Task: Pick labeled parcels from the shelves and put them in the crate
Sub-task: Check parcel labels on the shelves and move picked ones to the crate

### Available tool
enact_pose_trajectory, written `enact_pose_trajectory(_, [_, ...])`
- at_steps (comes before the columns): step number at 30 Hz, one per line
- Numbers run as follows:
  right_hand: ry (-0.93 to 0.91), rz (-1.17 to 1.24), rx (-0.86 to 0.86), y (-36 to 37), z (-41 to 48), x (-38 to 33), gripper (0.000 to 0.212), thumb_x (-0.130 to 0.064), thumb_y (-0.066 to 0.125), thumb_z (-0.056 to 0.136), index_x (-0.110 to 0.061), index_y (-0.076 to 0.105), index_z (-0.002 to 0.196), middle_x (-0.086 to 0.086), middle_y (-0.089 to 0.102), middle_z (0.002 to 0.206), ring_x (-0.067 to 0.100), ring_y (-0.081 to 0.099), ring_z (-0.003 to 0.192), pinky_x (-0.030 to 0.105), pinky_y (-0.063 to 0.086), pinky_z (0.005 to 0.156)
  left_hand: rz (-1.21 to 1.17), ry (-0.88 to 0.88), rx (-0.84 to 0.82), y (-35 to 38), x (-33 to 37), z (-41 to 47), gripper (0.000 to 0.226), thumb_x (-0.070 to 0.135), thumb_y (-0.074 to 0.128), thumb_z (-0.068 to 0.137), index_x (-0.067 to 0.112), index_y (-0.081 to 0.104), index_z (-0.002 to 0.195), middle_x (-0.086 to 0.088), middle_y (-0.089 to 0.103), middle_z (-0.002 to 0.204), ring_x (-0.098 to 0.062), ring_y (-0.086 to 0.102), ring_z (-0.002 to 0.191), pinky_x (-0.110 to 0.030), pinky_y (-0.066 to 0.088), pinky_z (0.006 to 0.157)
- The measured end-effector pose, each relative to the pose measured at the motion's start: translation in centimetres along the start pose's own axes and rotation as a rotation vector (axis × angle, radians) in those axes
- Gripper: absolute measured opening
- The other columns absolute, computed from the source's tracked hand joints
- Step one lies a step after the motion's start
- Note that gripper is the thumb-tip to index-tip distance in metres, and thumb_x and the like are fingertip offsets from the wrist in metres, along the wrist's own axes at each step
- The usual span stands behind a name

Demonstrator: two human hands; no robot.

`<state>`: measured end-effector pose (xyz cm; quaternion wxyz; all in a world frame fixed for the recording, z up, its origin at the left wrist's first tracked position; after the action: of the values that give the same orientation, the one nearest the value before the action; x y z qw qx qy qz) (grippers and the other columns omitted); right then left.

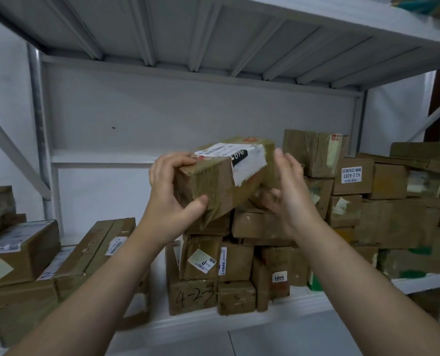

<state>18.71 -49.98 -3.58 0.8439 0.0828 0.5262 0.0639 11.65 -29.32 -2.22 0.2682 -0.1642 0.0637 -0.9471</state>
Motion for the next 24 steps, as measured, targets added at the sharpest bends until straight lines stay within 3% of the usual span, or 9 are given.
enact_pose_trajectory(4, [0.139,0.079,0.049,-0.4,-0.3,0.3,0.061,-0.073,0.054,0.078,-0.035,0.053,0.126,-0.005,0.061,0.120,0.018,0.057,0.109,0.048,0.049,0.092,0.008,0.078,-0.163,1.0,0.6,-0.7,0.050,0.031,0.059,0.075,0.034,0.042,0.122,0.008,0.031,0.145,-0.014,0.012,0.145,-0.027,0.017,0.116])
enact_pose_trajectory(6, [0.092,0.143,0.103,-1.0,-0.5,-0.1,0.034,-0.057,0.057,0.086,-0.034,0.056,0.110,-0.006,0.063,0.110,0.014,0.059,0.101,0.044,0.051,0.085,0.032,0.069,-0.184,1.1,0.1,-0.8,0.046,0.028,0.059,0.082,0.037,0.042,0.124,0.002,0.020,0.155,-0.013,0.005,0.147,-0.025,0.016,0.117])
enact_pose_trajectory(8, [0.001,0.213,0.145,-1.5,-0.9,-0.6,0.016,-0.038,0.058,0.092,-0.026,0.054,0.101,-0.006,0.063,0.098,0.008,0.060,0.087,0.042,0.054,0.078,0.057,0.004,-0.150,0.9,-0.9,-1.0,0.051,0.018,0.061,0.089,0.046,0.040,0.126,0.002,0.009,0.158,-0.005,0.006,0.145,-0.033,0.022,0.116])
enact_pose_trajectory(11, [-0.129,0.260,0.111,-1.2,-1.3,-1.2,0.027,-0.030,0.065,0.080,-0.023,0.049,0.101,-0.003,0.063,0.095,0.008,0.062,0.081,0.043,0.051,0.079,0.052,-0.109,-0.018,0.5,-1.8,-1.6,0.063,0.004,0.057,0.090,0.053,0.040,0.126,0.005,0.020,0.155,0.002,0.022,0.139,-0.038,0.036,0.111])
enact_pose_trajectory(13, [-0.198,0.261,0.071,-0.6,-1.7,-1.1,0.031,-0.030,0.062,0.072,-0.025,0.048,0.099,-0.001,0.062,0.101,0.010,0.061,0.087,0.041,0.048,0.083,0.011,-0.131,0.079,0.2,-1.9,-2.2,0.063,0.000,0.054,0.092,0.053,0.043,0.124,0.019,0.043,0.138,0.006,0.043,0.126,-0.031,0.045,0.102])
enact_pose_trajectory(14, [-0.222,0.257,0.061,-0.4,-2.0,-0.9,0.031,-0.029,0.062,0.071,-0.025,0.048,0.099,-0.001,0.060,0.103,0.012,0.059,0.090,0.041,0.047,0.084,-0.015,-0.144,0.116,0.1,-1.9,-2.5,0.063,-0.001,0.053,0.092,0.052,0.043,0.125,0.027,0.046,0.130,0.008,0.047,0.120,-0.025,0.047,0.099])
enact_pose_trajectory(17, [-0.249,0.252,0.046,-0.2,-2.8,-0.2,0.032,-0.029,0.065,0.068,-0.028,0.049,0.096,0.001,0.055,0.104,0.015,0.053,0.092,0.039,0.042,0.083,-0.046,-0.146,0.177,-0.3,-1.8,-3.4,0.061,-0.002,0.051,0.093,0.047,0.043,0.128,0.031,0.046,0.126,0.001,0.051,0.119,-0.016,0.046,0.095])
enact_pose_trajectory(22, [-0.264,0.265,0.012,0.1,-3.5,0.0,0.033,-0.027,0.064,0.069,-0.025,0.049,0.097,0.002,0.055,0.104,0.014,0.055,0.089,0.031,0.044,0.076,-0.074,-0.155,0.203,-0.4,-1.6,-5.3,0.061,-0.004,0.050,0.092,0.041,0.042,0.132,0.037,0.045,0.126,0.001,0.048,0.122,-0.020,0.044,0.099])
enact_pose_trajectory(24, [-0.262,0.231,0.017,0.3,-3.6,0.1,0.033,-0.032,0.066,0.070,-0.027,0.050,0.098,0.005,0.057,0.107,0.017,0.058,0.093,0.034,0.047,0.079,-0.085,-0.164,0.210,-0.7,-1.7,-5.8,0.060,-0.004,0.049,0.093,0.042,0.042,0.132,0.035,0.045,0.127,-0.002,0.048,0.123,-0.021,0.044,0.099])
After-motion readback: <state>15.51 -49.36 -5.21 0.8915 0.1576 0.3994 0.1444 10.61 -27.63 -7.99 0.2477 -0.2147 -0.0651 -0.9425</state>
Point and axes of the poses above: each hand's wrist, its own z-axis towards the middle knuckle, its own y-axis out of the palm, x = y × z, the point moved 7 cm from there along z, towards the middle knuckle
